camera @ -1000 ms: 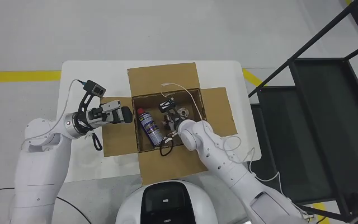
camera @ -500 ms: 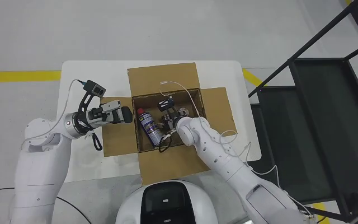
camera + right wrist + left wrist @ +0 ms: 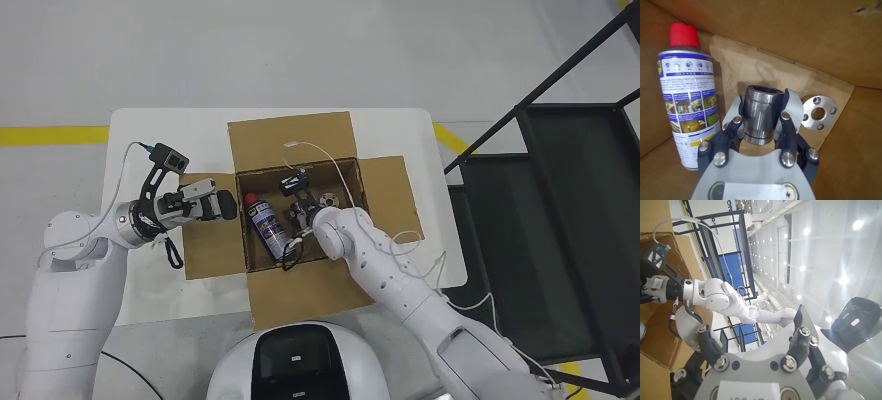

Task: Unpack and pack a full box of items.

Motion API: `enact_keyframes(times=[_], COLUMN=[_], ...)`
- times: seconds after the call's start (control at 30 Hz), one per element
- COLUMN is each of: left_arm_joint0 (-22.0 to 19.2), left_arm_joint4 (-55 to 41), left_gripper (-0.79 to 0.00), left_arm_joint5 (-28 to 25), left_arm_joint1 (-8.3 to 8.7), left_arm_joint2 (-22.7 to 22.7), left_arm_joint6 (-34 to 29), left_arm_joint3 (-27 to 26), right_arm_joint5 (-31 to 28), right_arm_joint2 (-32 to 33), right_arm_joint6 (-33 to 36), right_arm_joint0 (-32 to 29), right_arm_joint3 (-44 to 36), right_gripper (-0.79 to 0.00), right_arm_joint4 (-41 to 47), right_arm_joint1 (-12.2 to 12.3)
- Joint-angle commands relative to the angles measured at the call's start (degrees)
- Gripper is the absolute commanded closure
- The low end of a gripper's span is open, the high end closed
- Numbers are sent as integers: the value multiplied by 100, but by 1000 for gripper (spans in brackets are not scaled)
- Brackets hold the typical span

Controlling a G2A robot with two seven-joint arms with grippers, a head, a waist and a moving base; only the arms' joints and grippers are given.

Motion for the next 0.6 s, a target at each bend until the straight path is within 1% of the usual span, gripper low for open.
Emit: enact_keyframes(times=[0.0, 0.17, 0.27, 0.37, 0.57], left_arm_joint0=[0, 0, 0, 0, 0], left_arm_joint4=[0, 0, 0, 0, 0], left_gripper=[-785, -785, -785, -785, -785], left_arm_joint5=[0, 0, 0, 0, 0], left_arm_joint1=[0, 0, 0, 0, 0], left_arm_joint2=[0, 0, 0, 0, 0], left_arm_joint6=[0, 0, 0, 0, 0], left_arm_joint3=[0, 0, 0, 0, 0], right_arm_joint5=[-52, -236, -395, -750, -1845], right_arm_joint2=[81, 431, 668, 942, 1459], right_arm_joint6=[-44, -246, -498, -899, -1911], right_arm_joint0=[-152, -633, -946, -1232, -1785], right_arm_joint3=[-281, -1079, -1508, -1824, -2284], right_gripper=[0, 0, 0, 0, 0], right_arm_joint4=[-27, -117, -162, 45, 428], right_arm_joint1=[36, 167, 247, 314, 455])
